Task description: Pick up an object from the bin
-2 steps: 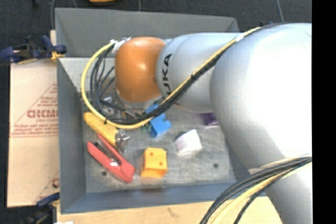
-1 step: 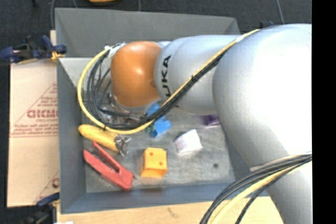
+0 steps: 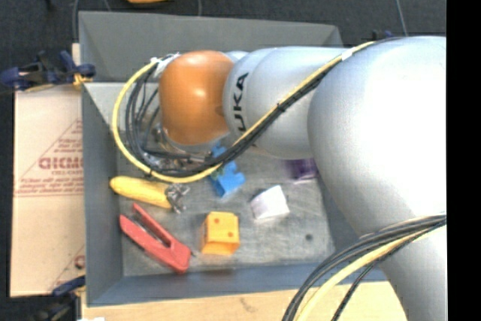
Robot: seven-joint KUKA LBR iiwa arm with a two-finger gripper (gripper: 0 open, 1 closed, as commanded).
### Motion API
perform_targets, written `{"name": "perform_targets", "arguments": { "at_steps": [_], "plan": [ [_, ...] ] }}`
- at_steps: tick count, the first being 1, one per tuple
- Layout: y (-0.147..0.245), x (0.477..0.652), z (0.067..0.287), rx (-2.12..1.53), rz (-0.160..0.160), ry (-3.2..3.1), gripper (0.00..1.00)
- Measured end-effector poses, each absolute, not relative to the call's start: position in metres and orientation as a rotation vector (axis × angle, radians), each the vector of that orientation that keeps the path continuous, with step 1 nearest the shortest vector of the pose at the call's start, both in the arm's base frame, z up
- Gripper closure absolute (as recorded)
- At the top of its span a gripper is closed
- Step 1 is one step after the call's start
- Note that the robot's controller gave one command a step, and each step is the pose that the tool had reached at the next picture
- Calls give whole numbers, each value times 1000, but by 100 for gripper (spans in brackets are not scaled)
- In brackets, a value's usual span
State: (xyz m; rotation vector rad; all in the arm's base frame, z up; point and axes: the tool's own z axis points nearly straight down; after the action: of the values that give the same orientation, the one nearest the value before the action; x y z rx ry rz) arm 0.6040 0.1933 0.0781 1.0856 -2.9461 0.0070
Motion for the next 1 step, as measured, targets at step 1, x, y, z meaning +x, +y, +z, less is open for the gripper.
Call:
{"name": "perform_targets", "arguments": {
  "at_steps": [1],
  "plan": [
    [193, 604, 78, 1081, 6, -2947, 100]
  ]
}}
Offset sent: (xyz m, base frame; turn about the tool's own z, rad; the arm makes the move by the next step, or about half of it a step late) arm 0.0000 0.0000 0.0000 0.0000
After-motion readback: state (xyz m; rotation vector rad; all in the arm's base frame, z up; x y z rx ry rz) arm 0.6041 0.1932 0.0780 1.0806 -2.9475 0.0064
